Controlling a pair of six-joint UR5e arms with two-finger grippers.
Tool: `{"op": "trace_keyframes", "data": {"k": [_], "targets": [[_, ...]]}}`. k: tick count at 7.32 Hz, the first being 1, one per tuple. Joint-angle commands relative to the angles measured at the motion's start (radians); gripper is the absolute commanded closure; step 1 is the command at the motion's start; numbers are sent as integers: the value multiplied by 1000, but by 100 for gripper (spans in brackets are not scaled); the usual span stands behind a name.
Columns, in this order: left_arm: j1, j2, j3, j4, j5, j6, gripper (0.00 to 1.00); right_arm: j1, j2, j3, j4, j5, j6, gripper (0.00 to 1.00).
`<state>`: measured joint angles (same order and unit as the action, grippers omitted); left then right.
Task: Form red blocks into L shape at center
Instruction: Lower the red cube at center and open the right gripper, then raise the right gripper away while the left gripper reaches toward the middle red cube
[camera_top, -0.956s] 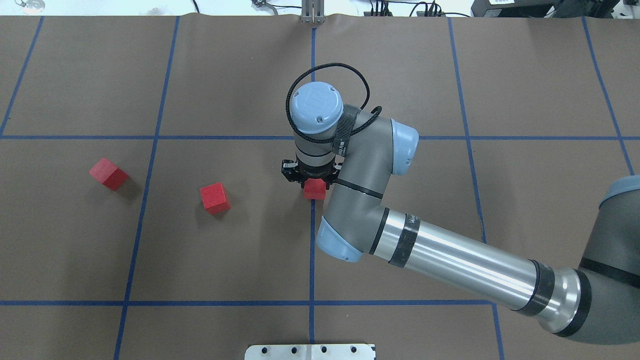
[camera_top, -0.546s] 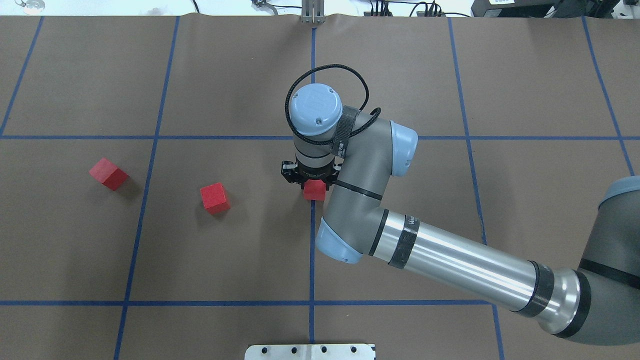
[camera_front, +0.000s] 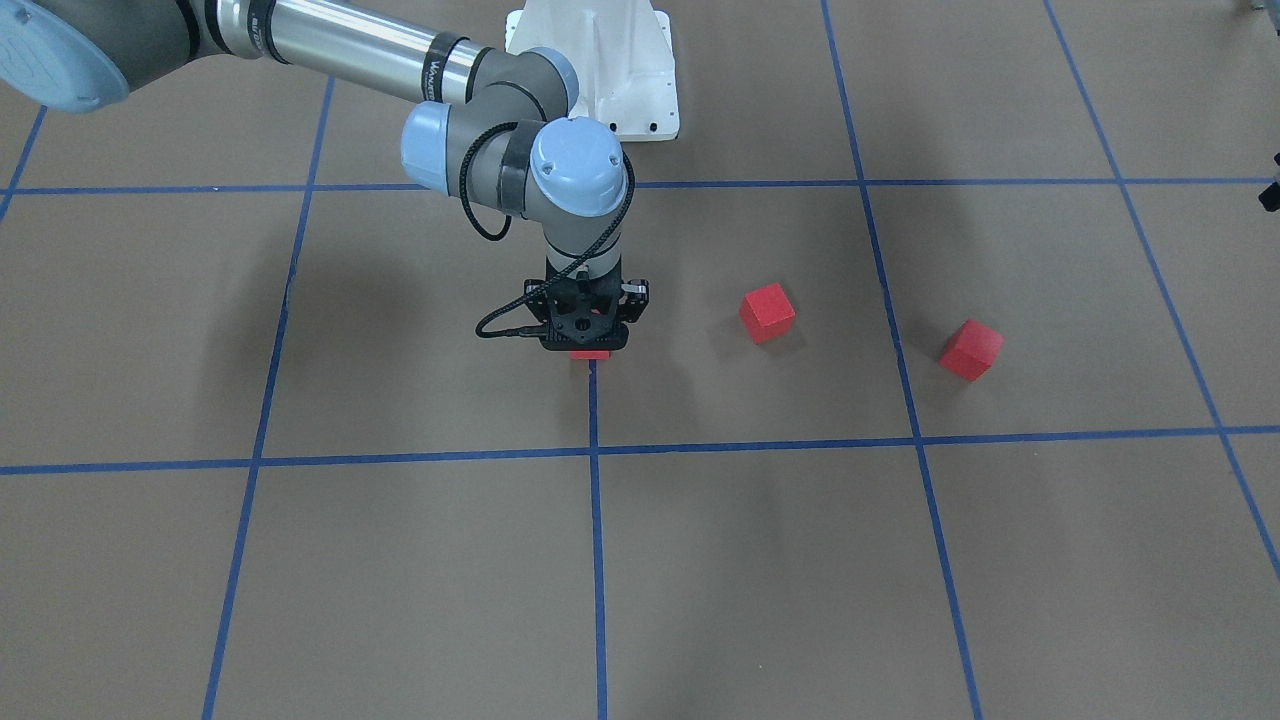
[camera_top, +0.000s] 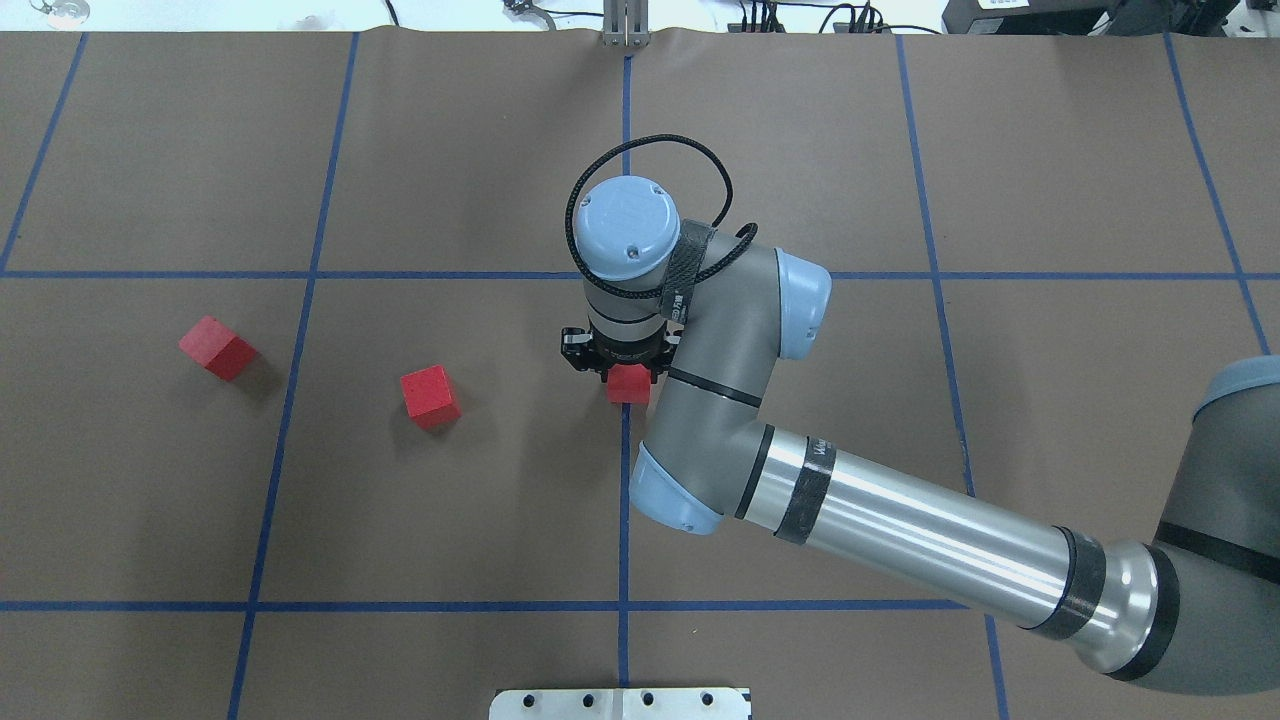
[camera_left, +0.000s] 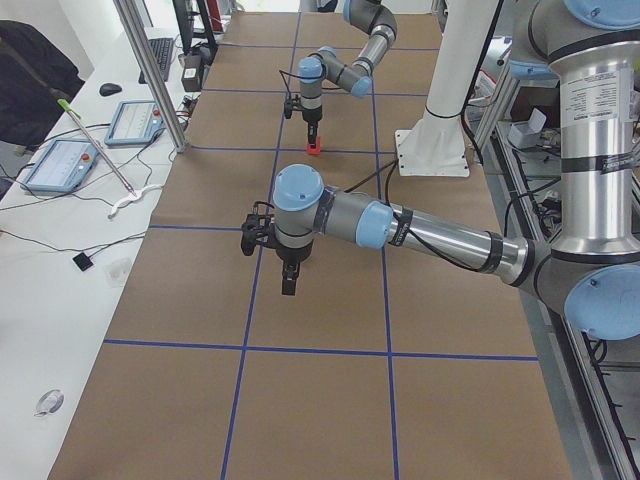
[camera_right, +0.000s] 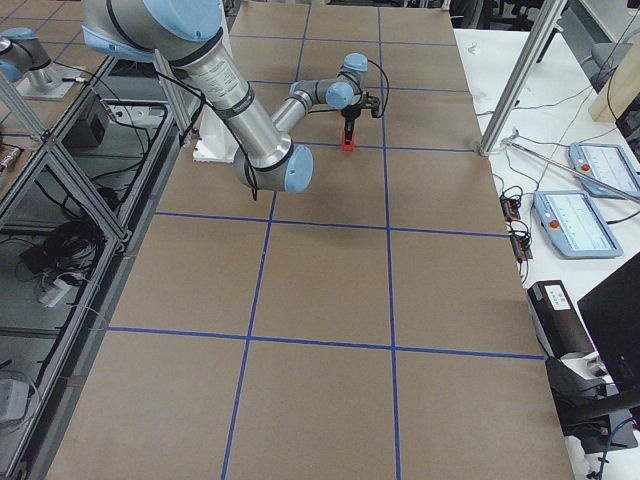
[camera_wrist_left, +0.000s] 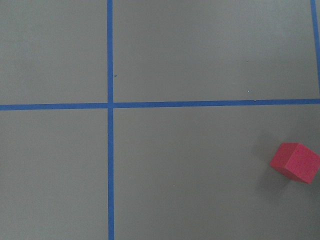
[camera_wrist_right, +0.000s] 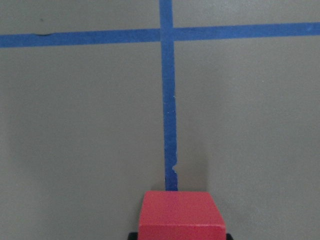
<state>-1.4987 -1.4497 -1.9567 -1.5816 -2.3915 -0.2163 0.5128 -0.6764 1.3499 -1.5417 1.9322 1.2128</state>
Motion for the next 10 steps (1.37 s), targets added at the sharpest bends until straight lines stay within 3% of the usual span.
{"op": "trace_keyframes", "data": {"k": [1, 2, 5, 7, 8, 9, 10], "targets": [[0, 0, -1, 0, 0, 0, 0, 0, 0, 0, 0, -1, -10, 58], [0, 0, -1, 0, 0, 0, 0, 0, 1, 1, 0, -4, -9, 1], [0, 0, -5, 0, 0, 0, 0, 0, 4, 3, 2, -12, -10, 0], [0, -1, -2, -1, 0, -3, 0, 27, 3, 70, -8, 4, -12, 0], [32, -12, -8, -5, -2, -65, 0, 82, -32, 154, -41, 60, -10, 0], [129, -38, -37, -59, -12, -197, 0, 142, -160, 330, -78, 129, -12, 0], [244, -46, -77, -128, -5, -418, 0, 186, -330, 494, -78, 142, -15, 0]]}}
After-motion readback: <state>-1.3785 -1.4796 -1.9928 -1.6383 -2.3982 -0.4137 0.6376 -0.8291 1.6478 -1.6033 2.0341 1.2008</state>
